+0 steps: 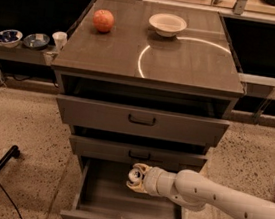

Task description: Pick pepsi can from bottom drawer and place on counter

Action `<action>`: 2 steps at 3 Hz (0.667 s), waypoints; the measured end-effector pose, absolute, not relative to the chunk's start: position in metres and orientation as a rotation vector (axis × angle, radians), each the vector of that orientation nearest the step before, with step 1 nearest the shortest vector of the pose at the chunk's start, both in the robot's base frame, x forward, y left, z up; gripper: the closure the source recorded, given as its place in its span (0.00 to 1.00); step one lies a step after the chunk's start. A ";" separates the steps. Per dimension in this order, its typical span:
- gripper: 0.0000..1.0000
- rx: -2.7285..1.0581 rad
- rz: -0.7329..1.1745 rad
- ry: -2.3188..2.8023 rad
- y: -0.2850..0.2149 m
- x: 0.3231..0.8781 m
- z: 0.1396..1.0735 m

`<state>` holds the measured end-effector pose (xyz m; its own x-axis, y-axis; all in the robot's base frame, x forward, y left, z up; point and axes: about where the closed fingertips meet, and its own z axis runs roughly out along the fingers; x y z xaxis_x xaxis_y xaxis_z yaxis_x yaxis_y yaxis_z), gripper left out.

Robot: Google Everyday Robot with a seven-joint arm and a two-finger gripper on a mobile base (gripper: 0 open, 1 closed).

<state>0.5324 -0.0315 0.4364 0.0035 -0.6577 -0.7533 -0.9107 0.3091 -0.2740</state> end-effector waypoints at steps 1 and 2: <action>1.00 -1.454 0.334 1.682 -0.041 0.540 0.457; 1.00 -1.505 0.293 1.595 -0.055 0.544 0.504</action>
Offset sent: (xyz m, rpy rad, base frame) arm 0.0095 -0.0469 0.1414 -0.0512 -0.2156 0.1668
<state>0.5436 -0.0552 0.5037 0.1410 -0.6779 -0.7215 -0.8899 0.2325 -0.3924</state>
